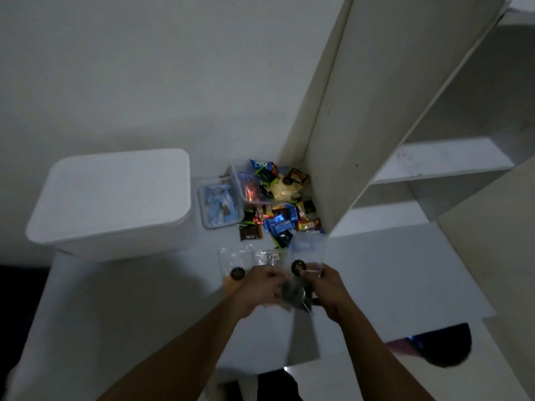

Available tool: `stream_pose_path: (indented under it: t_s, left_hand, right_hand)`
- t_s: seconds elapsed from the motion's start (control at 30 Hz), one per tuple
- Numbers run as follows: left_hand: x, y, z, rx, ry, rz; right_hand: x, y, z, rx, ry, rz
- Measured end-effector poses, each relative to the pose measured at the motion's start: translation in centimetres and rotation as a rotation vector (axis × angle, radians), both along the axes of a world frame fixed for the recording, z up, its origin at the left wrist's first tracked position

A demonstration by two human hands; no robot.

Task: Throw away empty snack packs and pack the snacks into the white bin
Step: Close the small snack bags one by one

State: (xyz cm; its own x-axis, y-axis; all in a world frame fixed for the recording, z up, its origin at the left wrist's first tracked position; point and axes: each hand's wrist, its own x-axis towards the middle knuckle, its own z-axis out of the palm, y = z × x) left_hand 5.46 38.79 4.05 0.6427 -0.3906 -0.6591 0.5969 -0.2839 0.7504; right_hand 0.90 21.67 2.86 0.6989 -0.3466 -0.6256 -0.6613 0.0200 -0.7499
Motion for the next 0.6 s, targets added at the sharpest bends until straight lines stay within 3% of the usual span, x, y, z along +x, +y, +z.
stream_pose_path:
  t_s: [0.17, 0.4, 0.5, 0.6]
  left_hand:
    - [-0.5, -3.5, -2.4, 0.090, -0.068, -0.187]
    - [1.1, -6.4, -4.4, 0.310, -0.379, -0.543]
    - [2.0, -7.5, -5.3, 0.411, -0.375, -0.711]
    - [3.3, -8.4, -5.7, 0.438, -0.348, -0.677]
  right_hand:
    - [0.7, -2.4, -2.7, -0.128, 0.102, -0.039]
    - [2.4, -4.3, -5.2, -0.428, 0.106, 0.231]
    - [3.4, -4.6, -5.4, -0.486, 0.143, 0.299]
    - [4.3, -5.5, -5.1, -0.666, 0.134, 0.407]
